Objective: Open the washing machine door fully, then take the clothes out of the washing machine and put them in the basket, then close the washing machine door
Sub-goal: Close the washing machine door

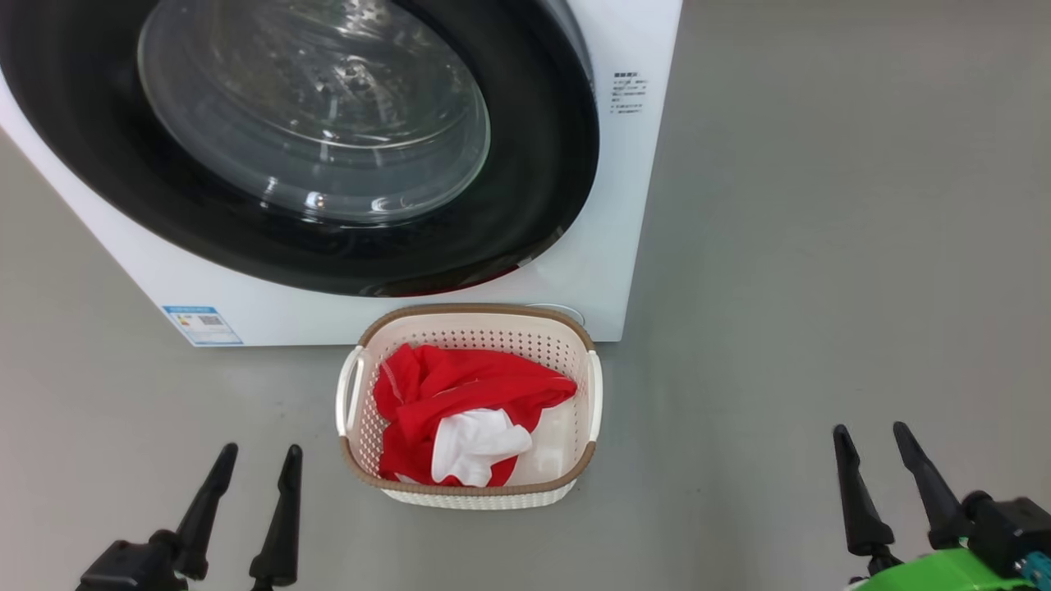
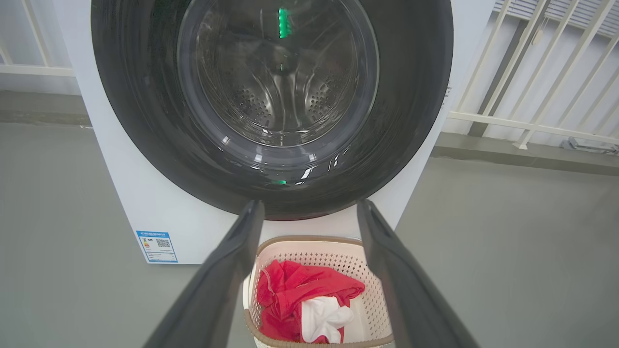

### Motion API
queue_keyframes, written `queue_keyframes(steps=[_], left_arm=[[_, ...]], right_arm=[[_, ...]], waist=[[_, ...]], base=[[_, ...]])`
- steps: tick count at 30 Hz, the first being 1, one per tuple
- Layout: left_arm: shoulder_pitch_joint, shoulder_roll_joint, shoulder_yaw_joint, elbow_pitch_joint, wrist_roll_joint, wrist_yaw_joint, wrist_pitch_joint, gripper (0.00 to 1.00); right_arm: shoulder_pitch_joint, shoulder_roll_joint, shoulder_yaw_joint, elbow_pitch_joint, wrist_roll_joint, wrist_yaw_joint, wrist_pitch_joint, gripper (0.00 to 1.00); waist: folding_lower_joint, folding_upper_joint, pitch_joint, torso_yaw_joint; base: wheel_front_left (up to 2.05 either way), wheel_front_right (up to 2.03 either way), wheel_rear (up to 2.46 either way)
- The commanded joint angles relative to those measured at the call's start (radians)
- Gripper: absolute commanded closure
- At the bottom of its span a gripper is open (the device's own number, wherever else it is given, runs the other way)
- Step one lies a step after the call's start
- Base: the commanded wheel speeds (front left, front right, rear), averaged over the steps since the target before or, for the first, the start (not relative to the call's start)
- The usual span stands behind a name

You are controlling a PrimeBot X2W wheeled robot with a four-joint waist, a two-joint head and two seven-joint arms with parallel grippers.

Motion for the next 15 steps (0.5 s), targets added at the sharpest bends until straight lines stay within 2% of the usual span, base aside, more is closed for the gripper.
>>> queue_keyframes(steps=[1,15], left_arm=[[-0.007,0.02,0.042,-0.027,0.014,-0.006,-0.009,0.0],[-0.015,0.015,0.047,-0.037,0.0,-0.006,-0.009,0.0]], right_arm=[[0.003,-0.006,0.014,-0.036,-0.001,-0.001,-0.006,0.0],[0.008,-0.005,0.004,-0.045,0.012,-0.001,-0.006,0.0]], waist=[[0.0,0.0,0.001,-0.006],[0.0,0.0,0.011,-0.017]], base=[[0.0,0.0,0.0],[0.0,0.0,0.0]])
